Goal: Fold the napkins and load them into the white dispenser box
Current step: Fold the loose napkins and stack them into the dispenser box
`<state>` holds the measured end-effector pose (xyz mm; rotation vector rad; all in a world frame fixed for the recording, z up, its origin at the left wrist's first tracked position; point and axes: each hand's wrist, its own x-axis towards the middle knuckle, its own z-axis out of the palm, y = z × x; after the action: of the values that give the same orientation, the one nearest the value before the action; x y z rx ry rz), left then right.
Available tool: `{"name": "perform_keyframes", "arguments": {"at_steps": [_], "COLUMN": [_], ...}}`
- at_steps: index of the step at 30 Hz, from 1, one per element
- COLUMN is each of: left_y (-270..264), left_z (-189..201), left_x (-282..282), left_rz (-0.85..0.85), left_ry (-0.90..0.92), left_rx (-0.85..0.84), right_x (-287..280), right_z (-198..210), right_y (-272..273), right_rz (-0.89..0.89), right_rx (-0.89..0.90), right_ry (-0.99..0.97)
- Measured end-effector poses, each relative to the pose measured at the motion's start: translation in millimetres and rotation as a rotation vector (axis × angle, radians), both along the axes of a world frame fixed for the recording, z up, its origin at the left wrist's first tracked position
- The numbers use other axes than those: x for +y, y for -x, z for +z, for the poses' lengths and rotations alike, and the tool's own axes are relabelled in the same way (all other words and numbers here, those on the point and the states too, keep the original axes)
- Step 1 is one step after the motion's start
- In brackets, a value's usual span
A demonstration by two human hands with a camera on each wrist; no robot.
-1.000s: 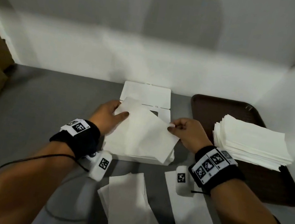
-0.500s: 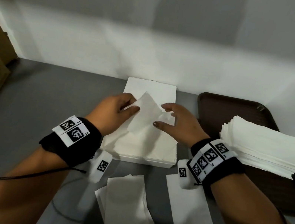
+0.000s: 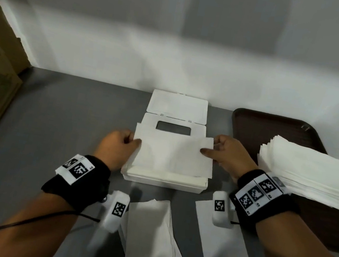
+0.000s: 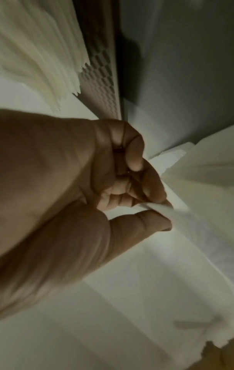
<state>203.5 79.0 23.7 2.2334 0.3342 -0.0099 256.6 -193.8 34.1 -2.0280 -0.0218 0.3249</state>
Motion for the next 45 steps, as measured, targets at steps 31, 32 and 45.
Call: {"name": "perform_keyframes", "arguments": {"at_steps": [31,32,45], "left_y": [11,11,-5], "left_z": [-2,-2,-12], "left_x": [-24,-30,-52], "left_rz": [-0.378,-0.398,-0.425], "left_ry": [-0.551,-0.534,-0.540], "left_rx": [-0.048,-0.069,0.225], "right_x": [27,28,62], "right_z": [-9,-6,-10], "right_y": [42,40,31], "right_rz": [0.280,0.278,0.416], "right_rx": [-0.272,-0.295,-0.121], "right_ry": [0.805,0.801,0.791]}}
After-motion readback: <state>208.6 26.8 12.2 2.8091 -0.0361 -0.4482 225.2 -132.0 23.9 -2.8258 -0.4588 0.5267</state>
